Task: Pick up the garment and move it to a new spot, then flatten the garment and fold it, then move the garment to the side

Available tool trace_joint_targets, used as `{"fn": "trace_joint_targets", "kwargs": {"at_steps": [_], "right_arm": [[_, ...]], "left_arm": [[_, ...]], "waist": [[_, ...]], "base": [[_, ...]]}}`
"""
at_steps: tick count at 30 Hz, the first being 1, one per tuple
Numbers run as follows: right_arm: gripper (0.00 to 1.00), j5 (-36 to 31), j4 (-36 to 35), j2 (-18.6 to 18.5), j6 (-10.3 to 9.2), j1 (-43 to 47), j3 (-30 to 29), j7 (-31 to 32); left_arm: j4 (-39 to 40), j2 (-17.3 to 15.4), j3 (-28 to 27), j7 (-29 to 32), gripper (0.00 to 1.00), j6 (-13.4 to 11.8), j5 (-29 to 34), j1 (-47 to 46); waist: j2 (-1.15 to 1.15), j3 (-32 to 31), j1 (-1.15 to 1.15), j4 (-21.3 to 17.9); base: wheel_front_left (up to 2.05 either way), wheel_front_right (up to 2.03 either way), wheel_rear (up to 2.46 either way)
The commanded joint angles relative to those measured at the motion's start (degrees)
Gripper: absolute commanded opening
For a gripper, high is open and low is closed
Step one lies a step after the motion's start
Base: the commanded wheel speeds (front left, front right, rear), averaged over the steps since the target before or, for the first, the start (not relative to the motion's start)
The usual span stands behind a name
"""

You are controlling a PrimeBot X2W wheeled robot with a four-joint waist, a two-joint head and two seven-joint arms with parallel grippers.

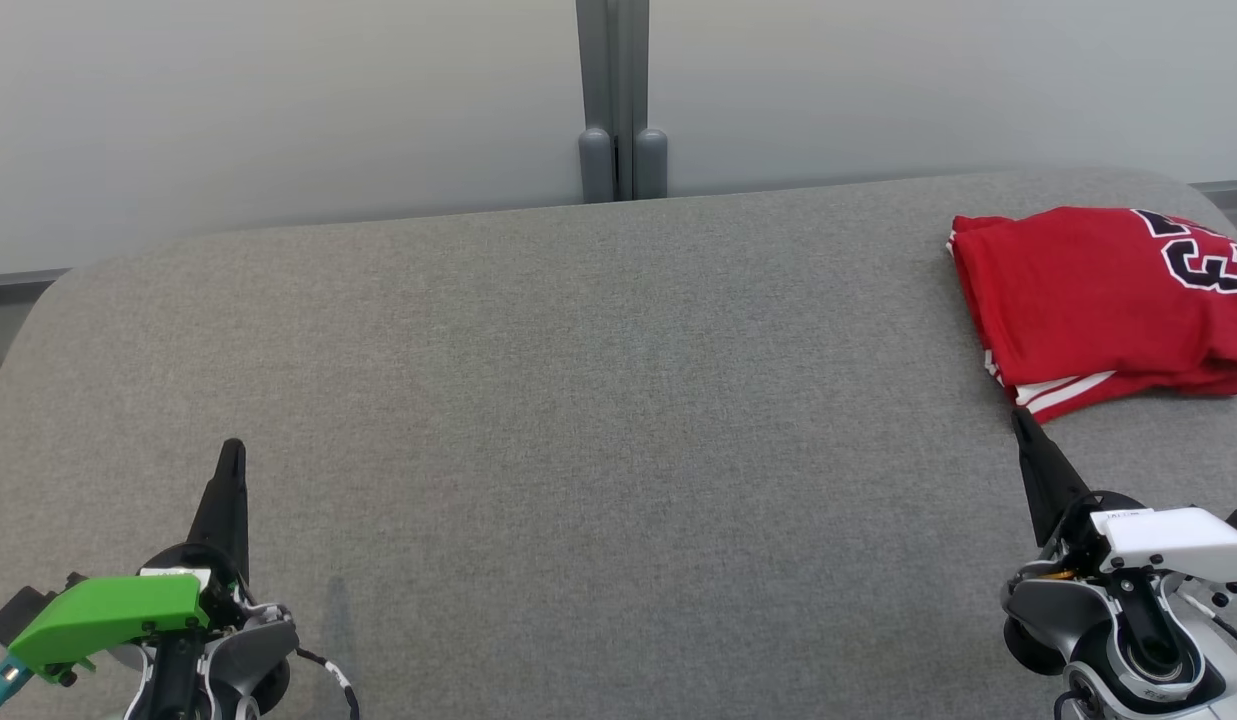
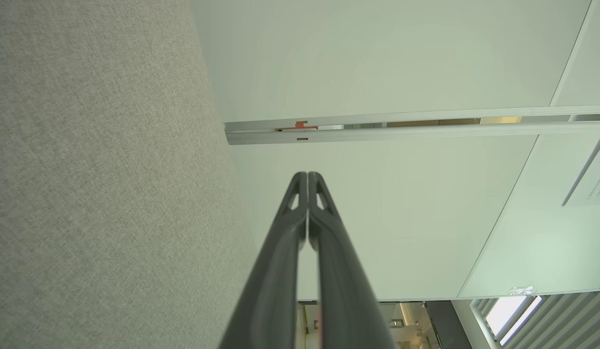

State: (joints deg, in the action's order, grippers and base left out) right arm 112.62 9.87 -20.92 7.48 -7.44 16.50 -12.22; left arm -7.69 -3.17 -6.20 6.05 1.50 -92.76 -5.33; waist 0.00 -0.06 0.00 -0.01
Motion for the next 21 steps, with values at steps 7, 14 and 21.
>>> {"fn": "trace_joint_targets", "kwargs": {"at_steps": [7,14,21], "right_arm": [[0.0,0.6,-0.4,-0.6,0.02,-0.8,0.5,-0.5],[0.0,0.9,-0.5,-0.9,0.02,-0.8,0.9,-1.0],[0.0,1.2,-0.7,-1.1,0.02,-0.8,1.2,-1.1]], "left_arm": [[0.3,0.0,-0.3,0.2,0.0,0.3,0.0,-0.7],[0.3,0.0,-0.3,0.3,0.0,0.3,0.0,-0.7],[0.3,0.0,-0.3,0.3,0.0,0.2,0.0,-0.7]], "waist": [[0.0,0.0,0.0,0.0],[0.0,0.0,0.0,0.0],[0.0,0.0,0.0,0.0]], "base": [[0.0,0.0,0.0],[0.0,0.0,0.0],[0.0,0.0,0.0]]}}
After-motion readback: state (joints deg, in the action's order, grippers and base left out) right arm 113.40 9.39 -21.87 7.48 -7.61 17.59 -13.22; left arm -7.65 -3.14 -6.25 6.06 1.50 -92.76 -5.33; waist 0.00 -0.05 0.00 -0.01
